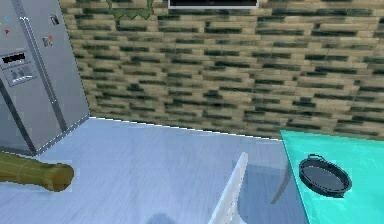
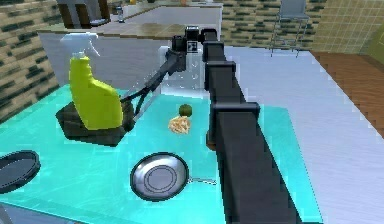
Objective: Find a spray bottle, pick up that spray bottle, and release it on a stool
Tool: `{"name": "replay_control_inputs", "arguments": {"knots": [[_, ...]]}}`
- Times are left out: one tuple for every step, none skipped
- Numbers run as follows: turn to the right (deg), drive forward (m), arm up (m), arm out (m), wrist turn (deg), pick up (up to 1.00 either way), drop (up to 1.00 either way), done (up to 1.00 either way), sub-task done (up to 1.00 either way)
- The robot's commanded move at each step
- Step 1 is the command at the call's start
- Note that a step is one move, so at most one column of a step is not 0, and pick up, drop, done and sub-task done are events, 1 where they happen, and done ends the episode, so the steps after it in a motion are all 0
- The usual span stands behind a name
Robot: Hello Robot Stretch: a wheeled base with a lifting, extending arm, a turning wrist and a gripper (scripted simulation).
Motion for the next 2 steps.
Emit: {"name": "replay_control_inputs", "arguments": {"knots": [[0.0,0.00,0.00,-0.46,0.0,0.00,0.00,0.00,0.00],[-45.0,0.00,0.00,0.00,0.0,0.00,0.00,0.00,0.00]]}}
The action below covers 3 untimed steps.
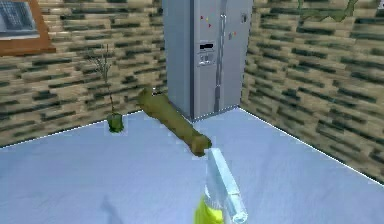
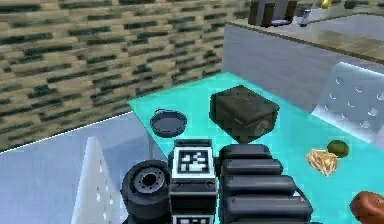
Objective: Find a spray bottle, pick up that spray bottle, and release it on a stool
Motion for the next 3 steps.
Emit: {"name": "replay_control_inputs", "arguments": {"knots": [[-45.0,0.00,0.00,0.00,0.0,0.00,0.00,0.00,0.00],[-24.0,0.00,0.00,0.00,0.0,0.00,0.00,0.00,0.00],[0.0,0.50,0.00,0.00,0.0,0.00,0.00,0.00,0.00]]}}
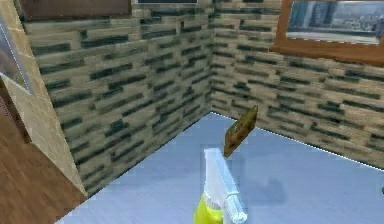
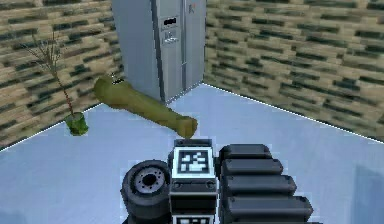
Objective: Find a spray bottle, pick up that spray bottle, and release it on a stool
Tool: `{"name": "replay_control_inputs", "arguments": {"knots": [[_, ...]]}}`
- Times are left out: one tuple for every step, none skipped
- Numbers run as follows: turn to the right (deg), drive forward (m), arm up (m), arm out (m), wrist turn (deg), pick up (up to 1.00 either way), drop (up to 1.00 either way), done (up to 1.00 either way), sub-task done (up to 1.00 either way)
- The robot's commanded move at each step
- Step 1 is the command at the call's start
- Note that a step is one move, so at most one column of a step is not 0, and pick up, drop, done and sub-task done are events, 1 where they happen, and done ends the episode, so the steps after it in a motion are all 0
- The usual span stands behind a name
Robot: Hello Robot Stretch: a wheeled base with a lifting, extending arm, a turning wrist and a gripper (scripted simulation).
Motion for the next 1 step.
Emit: {"name": "replay_control_inputs", "arguments": {"knots": [[-45.0,0.00,0.00,0.00,0.0,0.00,0.00,0.00,0.00]]}}
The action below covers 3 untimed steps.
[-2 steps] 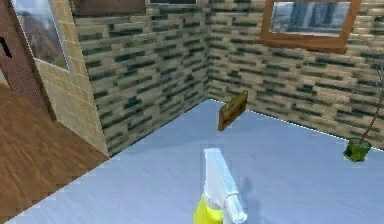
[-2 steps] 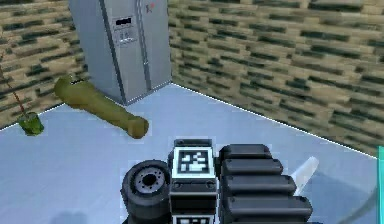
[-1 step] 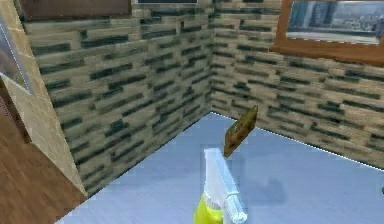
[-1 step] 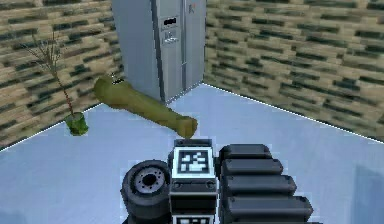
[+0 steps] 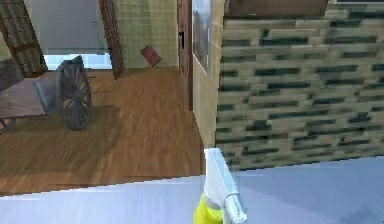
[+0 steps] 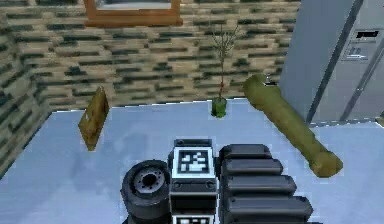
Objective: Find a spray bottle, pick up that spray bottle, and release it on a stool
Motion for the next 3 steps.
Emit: {"name": "replay_control_inputs", "arguments": {"knots": [[-42.0,0.00,0.00,0.00,0.0,0.00,0.00,0.00,0.00],[0.0,0.60,0.00,0.00,0.0,0.00,0.00,0.00,0.00],[-3.0,0.00,0.00,0.00,0.0,0.00,0.00,0.00,0.00]]}}
